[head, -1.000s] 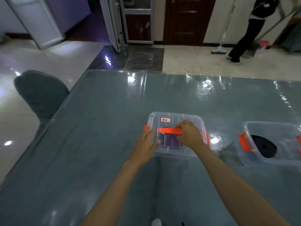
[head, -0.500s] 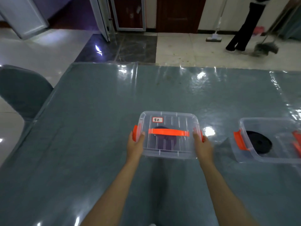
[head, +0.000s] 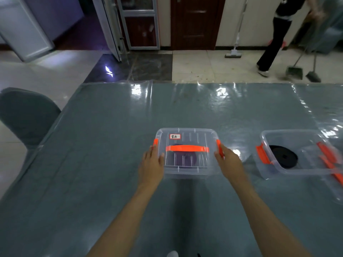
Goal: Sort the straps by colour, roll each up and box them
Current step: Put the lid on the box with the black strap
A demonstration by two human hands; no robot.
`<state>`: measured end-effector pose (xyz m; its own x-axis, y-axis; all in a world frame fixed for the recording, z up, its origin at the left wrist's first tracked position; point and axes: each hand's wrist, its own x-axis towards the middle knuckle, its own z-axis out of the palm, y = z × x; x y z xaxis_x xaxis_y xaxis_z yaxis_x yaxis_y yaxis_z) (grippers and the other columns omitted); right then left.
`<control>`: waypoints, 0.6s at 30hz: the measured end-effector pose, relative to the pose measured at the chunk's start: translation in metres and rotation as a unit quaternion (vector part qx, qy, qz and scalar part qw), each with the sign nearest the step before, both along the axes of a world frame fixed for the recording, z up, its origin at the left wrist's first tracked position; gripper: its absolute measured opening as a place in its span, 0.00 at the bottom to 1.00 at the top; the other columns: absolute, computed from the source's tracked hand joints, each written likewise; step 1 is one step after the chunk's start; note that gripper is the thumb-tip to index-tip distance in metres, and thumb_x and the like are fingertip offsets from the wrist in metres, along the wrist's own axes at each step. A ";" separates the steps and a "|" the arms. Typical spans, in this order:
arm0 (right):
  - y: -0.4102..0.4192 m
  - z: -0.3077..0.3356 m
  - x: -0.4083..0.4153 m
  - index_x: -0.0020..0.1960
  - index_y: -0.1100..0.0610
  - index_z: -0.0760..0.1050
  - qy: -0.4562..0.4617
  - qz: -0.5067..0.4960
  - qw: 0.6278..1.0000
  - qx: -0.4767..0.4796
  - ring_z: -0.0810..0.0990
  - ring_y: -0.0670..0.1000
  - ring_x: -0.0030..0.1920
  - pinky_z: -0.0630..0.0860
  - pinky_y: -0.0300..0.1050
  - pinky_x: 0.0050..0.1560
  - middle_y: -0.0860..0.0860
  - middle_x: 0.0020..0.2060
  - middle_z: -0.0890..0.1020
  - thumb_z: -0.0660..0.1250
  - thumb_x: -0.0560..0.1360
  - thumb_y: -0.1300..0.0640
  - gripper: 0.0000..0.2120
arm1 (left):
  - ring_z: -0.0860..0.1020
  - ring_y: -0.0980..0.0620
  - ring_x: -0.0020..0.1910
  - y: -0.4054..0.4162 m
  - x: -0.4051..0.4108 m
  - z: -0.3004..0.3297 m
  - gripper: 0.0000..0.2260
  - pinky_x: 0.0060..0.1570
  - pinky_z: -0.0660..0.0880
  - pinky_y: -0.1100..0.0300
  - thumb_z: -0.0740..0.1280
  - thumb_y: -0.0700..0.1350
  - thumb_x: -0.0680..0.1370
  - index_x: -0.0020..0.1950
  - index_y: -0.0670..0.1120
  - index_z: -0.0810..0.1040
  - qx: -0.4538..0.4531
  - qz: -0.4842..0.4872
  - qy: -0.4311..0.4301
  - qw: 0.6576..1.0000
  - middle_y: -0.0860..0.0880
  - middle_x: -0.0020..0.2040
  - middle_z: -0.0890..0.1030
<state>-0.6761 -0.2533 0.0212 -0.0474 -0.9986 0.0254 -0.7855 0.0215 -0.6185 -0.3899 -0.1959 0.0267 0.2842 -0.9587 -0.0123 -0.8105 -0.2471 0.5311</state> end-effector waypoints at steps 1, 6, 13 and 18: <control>0.006 0.003 -0.009 0.74 0.52 0.75 0.019 0.018 1.000 0.015 0.83 0.54 0.52 0.79 0.50 0.54 0.56 0.56 0.85 0.64 0.84 0.49 0.19 | 0.68 0.41 0.77 0.009 -0.002 0.004 0.24 0.73 0.69 0.43 0.56 0.53 0.88 0.84 0.50 0.61 0.017 -0.021 -0.070 0.997 0.45 0.80 0.68; 0.066 0.017 -0.046 0.68 0.55 0.80 0.083 0.026 0.996 0.010 0.83 0.60 0.59 0.78 0.54 0.59 0.56 0.60 0.84 0.69 0.82 0.53 0.16 | 0.63 0.39 0.82 0.062 -0.045 0.022 0.20 0.79 0.61 0.39 0.66 0.48 0.84 0.75 0.46 0.76 -0.027 -0.080 -0.156 0.984 0.42 0.81 0.67; 0.118 0.026 -0.119 0.63 0.53 0.83 0.186 0.014 0.981 0.055 0.82 0.58 0.59 0.79 0.52 0.54 0.51 0.59 0.83 0.69 0.80 0.54 0.12 | 0.85 0.39 0.53 0.081 -0.150 0.032 0.14 0.52 0.83 0.44 0.81 0.38 0.67 0.51 0.42 0.86 -0.090 -0.213 -0.151 0.961 0.41 0.54 0.86; 0.119 0.021 -0.203 0.61 0.52 0.83 0.190 -0.011 0.980 0.063 0.83 0.57 0.59 0.79 0.51 0.52 0.51 0.57 0.84 0.68 0.80 0.54 0.11 | 0.79 0.41 0.65 0.062 -0.240 0.032 0.12 0.63 0.76 0.45 0.70 0.44 0.78 0.60 0.45 0.83 -0.031 -0.256 -0.162 0.953 0.43 0.64 0.82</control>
<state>-0.8788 -0.1338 0.0420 -0.0806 -0.9936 -0.0788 -0.9568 0.0993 -0.2732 -0.6298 -0.1340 0.0591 -0.2408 -0.9689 0.0575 -0.9404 0.2475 0.2333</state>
